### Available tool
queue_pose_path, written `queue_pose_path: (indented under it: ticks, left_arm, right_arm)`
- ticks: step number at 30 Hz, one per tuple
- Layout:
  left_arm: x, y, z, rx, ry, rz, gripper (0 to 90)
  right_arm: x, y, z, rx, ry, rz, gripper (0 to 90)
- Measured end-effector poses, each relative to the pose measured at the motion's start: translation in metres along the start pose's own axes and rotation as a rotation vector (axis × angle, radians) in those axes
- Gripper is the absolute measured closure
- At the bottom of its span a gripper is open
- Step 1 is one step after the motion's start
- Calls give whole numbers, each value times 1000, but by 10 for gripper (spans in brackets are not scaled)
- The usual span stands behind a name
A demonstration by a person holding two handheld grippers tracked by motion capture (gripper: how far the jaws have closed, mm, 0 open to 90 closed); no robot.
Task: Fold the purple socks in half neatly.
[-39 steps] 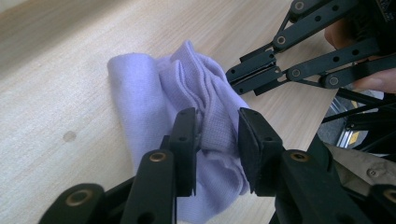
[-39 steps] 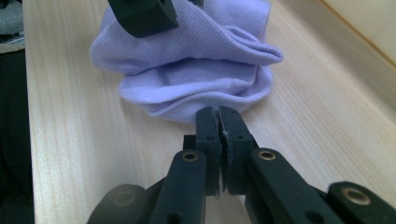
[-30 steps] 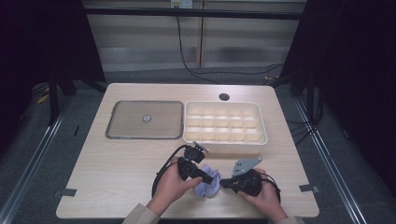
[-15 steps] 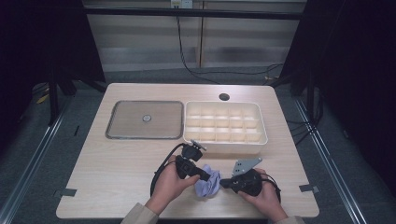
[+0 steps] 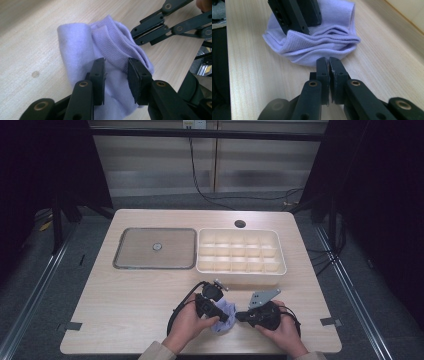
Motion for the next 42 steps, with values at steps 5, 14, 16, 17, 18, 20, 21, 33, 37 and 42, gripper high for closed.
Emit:
queue_pose_path:
  ticks: [5,14,16,17,18,20,21,33,37,42]
  left_arm:
    - [1,-2,-1,5,-4,23,664]
    - [-7,-1,-2,4,-17,15,631]
    - [-11,0,-2,-2,-17,24,622]
    - [-13,0,-2,-1,-17,27,620]
    - [-15,0,-3,-5,-17,38,617]
    - [-20,1,-4,-12,-14,44,614]
    - [-21,1,-5,-10,-16,52,614]
    - [-26,-3,-14,-39,-6,58,612]
    - [-22,-6,-20,-53,-2,57,613]
    - [-17,-9,-24,-74,-4,46,605]
  right_arm:
    - [0,0,0,0,-1,0,867]
    - [-1,0,0,-4,-5,-2,867]
    - [-1,0,0,-5,-5,-3,867]
    - [0,0,0,-2,-4,1,867]
    - [0,0,0,-2,-3,1,867]
    - [0,0,0,0,0,-1,867]
    - [0,0,0,2,0,0,867]
    - [0,0,0,3,3,2,866]
    - [0,0,0,1,5,1,866]
    - [0,0,1,-1,6,1,866]
Point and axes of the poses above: each handheld gripper's, and its own axes: x roughly forward along the jaws, y roughly out of its top, z roughly to its right, the point moved 4 cm from there along x, roughly forward along the jaws, and after that the axes turned 2 degrees about x, right-handed, at the moved point
